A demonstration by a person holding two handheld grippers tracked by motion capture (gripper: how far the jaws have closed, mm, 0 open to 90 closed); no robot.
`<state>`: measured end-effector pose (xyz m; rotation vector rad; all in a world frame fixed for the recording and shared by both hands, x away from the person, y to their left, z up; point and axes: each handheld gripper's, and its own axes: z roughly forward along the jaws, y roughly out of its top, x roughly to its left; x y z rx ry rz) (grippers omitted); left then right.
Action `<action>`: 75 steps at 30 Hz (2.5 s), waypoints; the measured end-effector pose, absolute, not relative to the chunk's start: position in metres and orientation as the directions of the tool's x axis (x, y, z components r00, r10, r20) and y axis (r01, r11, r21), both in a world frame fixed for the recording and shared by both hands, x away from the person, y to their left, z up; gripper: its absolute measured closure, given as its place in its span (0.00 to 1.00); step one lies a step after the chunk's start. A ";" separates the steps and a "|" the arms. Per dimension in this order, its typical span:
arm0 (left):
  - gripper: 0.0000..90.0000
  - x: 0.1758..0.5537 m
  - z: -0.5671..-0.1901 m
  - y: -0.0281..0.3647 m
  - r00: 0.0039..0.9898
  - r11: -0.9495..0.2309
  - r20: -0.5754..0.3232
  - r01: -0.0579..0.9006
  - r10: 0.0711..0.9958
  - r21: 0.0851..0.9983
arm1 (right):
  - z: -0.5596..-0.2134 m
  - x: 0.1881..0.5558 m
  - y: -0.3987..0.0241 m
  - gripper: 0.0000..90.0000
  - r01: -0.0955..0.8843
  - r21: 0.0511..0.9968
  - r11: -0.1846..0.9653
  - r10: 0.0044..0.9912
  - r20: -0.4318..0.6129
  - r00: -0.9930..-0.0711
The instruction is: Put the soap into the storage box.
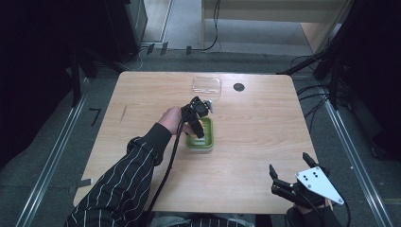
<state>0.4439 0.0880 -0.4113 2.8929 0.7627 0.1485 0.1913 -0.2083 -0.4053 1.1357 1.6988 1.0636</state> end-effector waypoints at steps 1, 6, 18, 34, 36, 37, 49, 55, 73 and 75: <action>0.31 0.444 -0.412 0.088 0.867 -0.861 0.058 0.481 0.495 0.162 | -0.405 0.191 -0.208 0.03 0.264 0.935 0.239 0.950 -0.168 -0.263; 0.31 0.445 -0.415 0.087 0.866 -0.860 0.057 0.483 0.497 0.165 | -0.405 0.191 -0.208 0.03 0.264 0.935 0.238 0.950 -0.168 -0.263; 0.31 0.449 -0.421 0.085 0.865 -0.859 0.060 0.482 0.497 0.170 | -0.405 0.191 -0.208 0.03 0.268 0.936 0.230 0.952 -0.159 -0.261; 0.31 0.449 -0.431 0.077 0.881 -0.877 0.068 0.456 0.469 0.152 | -0.405 0.191 -0.209 0.03 0.265 0.935 0.234 0.951 -0.163 -0.263; 0.31 0.449 -0.434 0.076 0.879 -0.875 0.065 0.459 0.472 0.154 | -0.405 0.191 -0.209 0.03 0.265 0.935 0.234 0.951 -0.163 -0.263; 0.31 0.449 -0.434 0.076 0.880 -0.877 0.068 0.457 0.470 0.149 | -0.405 0.191 -0.209 0.03 0.265 0.935 0.234 0.951 -0.164 -0.263; 0.31 0.451 -0.439 0.076 0.880 -0.878 0.074 0.456 0.470 0.145 | -0.405 0.191 -0.209 0.03 0.266 0.935 0.234 0.951 -0.163 -0.263; 0.30 0.451 -0.441 0.075 0.882 -0.880 0.075 0.452 0.466 0.145 | -0.405 0.191 -0.209 0.03 0.266 0.935 0.234 0.951 -0.163 -0.263; 0.21 0.452 -0.440 0.074 0.874 -0.872 0.070 0.468 0.481 0.145 | -0.406 0.192 -0.210 0.03 0.266 0.936 0.232 0.951 -0.162 -0.262; 0.18 0.452 -0.437 0.075 0.868 -0.867 0.081 0.475 0.489 0.151 | -0.406 0.192 -0.210 0.03 0.266 0.935 0.233 0.951 -0.162 -0.262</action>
